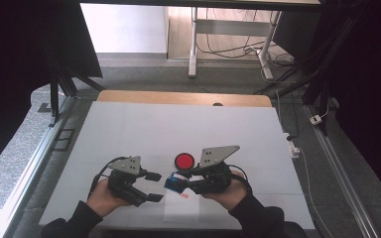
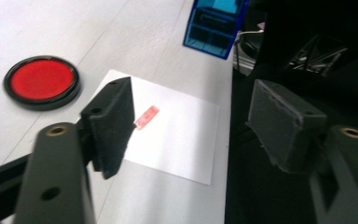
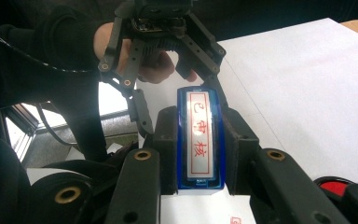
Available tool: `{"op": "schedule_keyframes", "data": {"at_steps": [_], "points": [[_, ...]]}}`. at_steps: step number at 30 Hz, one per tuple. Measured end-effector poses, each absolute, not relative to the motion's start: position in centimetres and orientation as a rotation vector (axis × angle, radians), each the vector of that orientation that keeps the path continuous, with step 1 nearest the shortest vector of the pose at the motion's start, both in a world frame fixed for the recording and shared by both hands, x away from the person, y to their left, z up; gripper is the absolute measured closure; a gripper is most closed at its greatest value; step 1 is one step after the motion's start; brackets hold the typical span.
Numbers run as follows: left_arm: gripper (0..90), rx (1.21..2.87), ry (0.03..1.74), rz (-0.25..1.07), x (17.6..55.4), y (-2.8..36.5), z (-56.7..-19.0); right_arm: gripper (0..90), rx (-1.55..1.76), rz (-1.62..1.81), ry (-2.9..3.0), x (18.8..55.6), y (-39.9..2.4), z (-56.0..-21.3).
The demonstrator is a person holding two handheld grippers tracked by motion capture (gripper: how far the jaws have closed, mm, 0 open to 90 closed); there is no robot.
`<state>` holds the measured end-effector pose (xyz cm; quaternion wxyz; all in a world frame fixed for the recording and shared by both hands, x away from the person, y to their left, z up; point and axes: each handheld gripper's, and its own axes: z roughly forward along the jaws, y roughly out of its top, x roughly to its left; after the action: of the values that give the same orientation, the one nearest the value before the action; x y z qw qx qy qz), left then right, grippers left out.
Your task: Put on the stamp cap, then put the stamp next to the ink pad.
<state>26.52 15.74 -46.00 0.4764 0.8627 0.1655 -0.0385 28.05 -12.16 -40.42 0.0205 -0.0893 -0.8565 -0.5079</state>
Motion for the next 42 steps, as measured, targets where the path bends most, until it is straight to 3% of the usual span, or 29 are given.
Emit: {"op": "schedule_keyframes", "data": {"at_steps": [18, 42], "points": [[7.4, 2.136, 0.588, 0.006, 24.5, 17.8, -46.1, 70.9, -0.296, -1.552, -2.714, 28.1, -12.4, -40.6], [0.5, 2.075, 0.877, 0.124, 21.5, 21.9, -47.0, 70.9, -0.371, -1.516, -2.837, 28.4, -13.2, -41.3]]}}
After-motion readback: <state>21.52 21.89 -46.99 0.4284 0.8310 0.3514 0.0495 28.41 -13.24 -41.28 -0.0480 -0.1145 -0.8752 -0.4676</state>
